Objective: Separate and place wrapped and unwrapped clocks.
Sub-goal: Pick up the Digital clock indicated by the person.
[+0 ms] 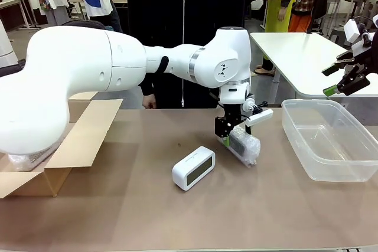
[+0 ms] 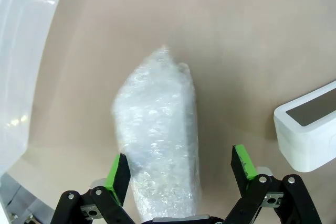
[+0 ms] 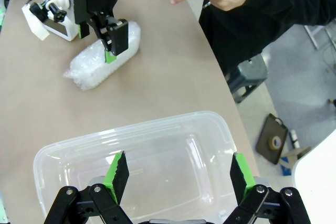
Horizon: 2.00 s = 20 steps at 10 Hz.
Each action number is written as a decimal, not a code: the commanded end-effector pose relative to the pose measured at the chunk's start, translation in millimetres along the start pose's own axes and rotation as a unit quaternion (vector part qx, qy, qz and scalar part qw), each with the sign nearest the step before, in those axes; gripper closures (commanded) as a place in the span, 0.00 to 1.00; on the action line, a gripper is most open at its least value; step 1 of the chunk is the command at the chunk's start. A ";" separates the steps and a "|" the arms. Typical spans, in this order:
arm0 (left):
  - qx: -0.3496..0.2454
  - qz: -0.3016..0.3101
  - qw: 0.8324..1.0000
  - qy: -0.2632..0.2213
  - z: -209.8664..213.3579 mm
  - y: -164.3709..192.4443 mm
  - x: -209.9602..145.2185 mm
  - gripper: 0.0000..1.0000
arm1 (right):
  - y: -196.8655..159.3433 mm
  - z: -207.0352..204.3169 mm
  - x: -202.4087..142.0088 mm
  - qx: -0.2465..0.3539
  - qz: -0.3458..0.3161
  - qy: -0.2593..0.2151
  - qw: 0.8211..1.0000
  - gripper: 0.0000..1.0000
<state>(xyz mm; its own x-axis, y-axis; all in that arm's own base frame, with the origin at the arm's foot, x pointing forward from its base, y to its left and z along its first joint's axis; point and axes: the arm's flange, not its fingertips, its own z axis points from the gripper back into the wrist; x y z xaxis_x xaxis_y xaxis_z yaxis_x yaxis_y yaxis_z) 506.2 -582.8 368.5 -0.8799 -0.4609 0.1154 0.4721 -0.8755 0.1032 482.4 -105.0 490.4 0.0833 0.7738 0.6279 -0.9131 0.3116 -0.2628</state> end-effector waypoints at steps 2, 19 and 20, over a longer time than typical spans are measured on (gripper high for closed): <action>-0.008 -0.032 0.999 0.003 3.2 23.3 -0.5 0.00 | 0.3 0.4 -0.4 0.001 0.004 -0.001 1.000 0.00; -0.001 -0.094 0.996 -0.002 -22.0 41.7 -17.6 0.80 | 0.3 0.4 -0.4 0.001 0.004 -0.001 1.000 0.00; 0.004 -0.099 0.995 -0.002 -19.4 42.7 -14.8 0.64 | 0.3 0.4 -0.4 0.001 0.004 -0.001 1.000 0.00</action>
<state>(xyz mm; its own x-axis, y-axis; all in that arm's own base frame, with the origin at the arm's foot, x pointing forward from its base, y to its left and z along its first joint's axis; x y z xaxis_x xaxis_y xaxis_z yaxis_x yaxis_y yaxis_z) 523.2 -599.8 349.1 -0.9444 -0.3095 0.1115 0.3210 -0.9409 0.1076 482.4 -105.0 490.4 0.0833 0.7738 0.6279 -0.9131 0.3116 -0.2628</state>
